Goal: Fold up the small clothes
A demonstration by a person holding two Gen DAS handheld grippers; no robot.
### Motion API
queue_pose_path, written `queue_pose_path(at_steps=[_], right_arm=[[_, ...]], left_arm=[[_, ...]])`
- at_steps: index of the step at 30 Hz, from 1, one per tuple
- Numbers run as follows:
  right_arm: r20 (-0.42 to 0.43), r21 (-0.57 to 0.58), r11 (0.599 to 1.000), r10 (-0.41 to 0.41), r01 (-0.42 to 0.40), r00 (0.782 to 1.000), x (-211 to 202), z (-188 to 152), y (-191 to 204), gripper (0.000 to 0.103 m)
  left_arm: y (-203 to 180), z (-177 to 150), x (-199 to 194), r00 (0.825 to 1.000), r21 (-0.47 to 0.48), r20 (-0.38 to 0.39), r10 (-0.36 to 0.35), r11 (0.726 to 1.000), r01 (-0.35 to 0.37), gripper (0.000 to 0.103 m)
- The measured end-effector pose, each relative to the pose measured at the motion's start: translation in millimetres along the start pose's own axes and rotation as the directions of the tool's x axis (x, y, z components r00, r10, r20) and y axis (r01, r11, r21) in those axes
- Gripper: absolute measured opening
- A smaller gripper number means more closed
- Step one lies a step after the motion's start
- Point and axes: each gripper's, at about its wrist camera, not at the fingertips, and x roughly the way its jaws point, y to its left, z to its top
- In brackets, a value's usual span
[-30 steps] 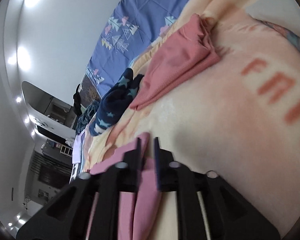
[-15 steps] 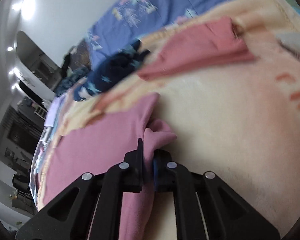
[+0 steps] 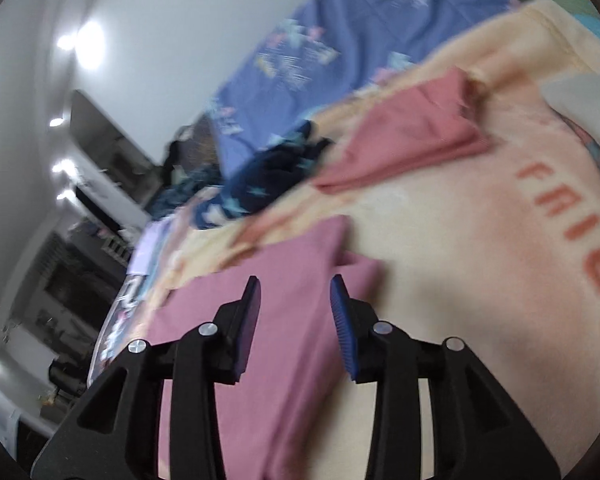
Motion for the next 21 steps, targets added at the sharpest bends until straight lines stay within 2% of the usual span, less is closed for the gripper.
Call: queue_pose_path(at_steps=[1,2,3,4,5,7,8,9,11,13,14,15,17,19,21], right_arm=[[-0.002,-0.037,0.999,0.014,-0.014,1.0,-0.1,-3.1,9.1,0.037],[-0.027,-0.062,0.998,-0.018,0.016,0.999,7.0,-6.8,13.8,0.038],[-0.08,-0.074,0.991,-0.119,0.113,0.99,20.8,-13.3,12.9,0.041],[-0.142,-0.09,0.958,-0.283,0.273,0.949,38.5,-22.2,5.3,0.041],[-0.164,-0.109,0.934,-0.354,0.34,0.921,49.2,-30.6,-0.4,0.042],[-0.122,-0.12,0.925,-0.373,0.359,0.92,43.6,-35.4,7.6,0.042],[-0.1,-0.136,0.913,-0.398,0.384,0.912,34.8,-34.3,20.0,0.042],[-0.07,-0.15,0.902,-0.419,0.405,0.905,26.9,-34.1,30.4,0.043],[0.018,-0.219,0.875,-0.439,0.432,0.898,9.6,-36.6,61.3,0.043],[0.056,-0.297,0.864,-0.409,0.407,0.911,0.1,-43.7,92.7,0.043],[0.064,-0.343,0.858,-0.384,0.382,0.921,-1.7,-51.5,112.3,0.043],[0.062,-0.39,0.85,-0.36,0.355,0.931,-0.1,-60.5,132.0,0.043],[0.03,-0.481,0.828,-0.313,0.288,0.949,8.8,-79.9,164.9,0.043],[-0.032,-0.59,0.783,-0.267,0.198,0.963,31.3,-110.7,202.8,0.044],[-0.101,-0.667,0.736,-0.239,0.112,0.966,50.8,-139.8,231.3,0.044]], left_arm=[[13.3,-9.1,8.9,0.998,-0.047,-0.06,0.033,0.998,-0.036,0.061],[21.8,-17.7,19.8,0.99,-0.08,-0.13,0.05,0.995,-0.06,0.061],[28.2,-25.8,24.2,0.986,-0.11,-0.157,0.052,0.991,-0.07,0.061],[30.8,-29.6,15.6,0.992,-0.14,-0.123,0.033,0.989,-0.05,0.061],[30.9,-29.7,7.5,0.993,-0.154,-0.113,0.02,0.987,-0.037,0.061],[32.2,-32.4,-19.2,0.999,-0.171,-0.049,0.008,0.985,-0.017,0.064],[37.1,-36.4,-34.6,1.0,-0.184,-0.017,0.021,0.983,-0.024,0.067],[43.2,-40.6,-45.8,0.999,-0.201,-0.001,0.043,0.979,-0.042,0.067],[71.5,-56.3,-77.1,0.991,-0.277,0.027,0.129,0.954,-0.117,0.067],[104.7,-76.3,-107.5,0.972,-0.385,0.035,0.232,0.901,-0.201,0.066],[123.2,-89.8,-122.4,0.962,-0.444,0.029,0.272,0.866,-0.232,0.057],[139.5,-101.9,-134.0,0.955,-0.49,0.016,0.295,0.835,-0.25,0.034],[175.1,-129.8,-153.9,0.941,-0.59,-0.042,0.337,0.752,-0.296,0.006],[202.8,-153.4,-171.0,0.928,-0.641,-0.07,0.367,0.696,-0.324,0.006],[221.5,-167.3,-173.6,0.935,-0.67,-0.085,0.344,0.675,-0.309,0.008]])
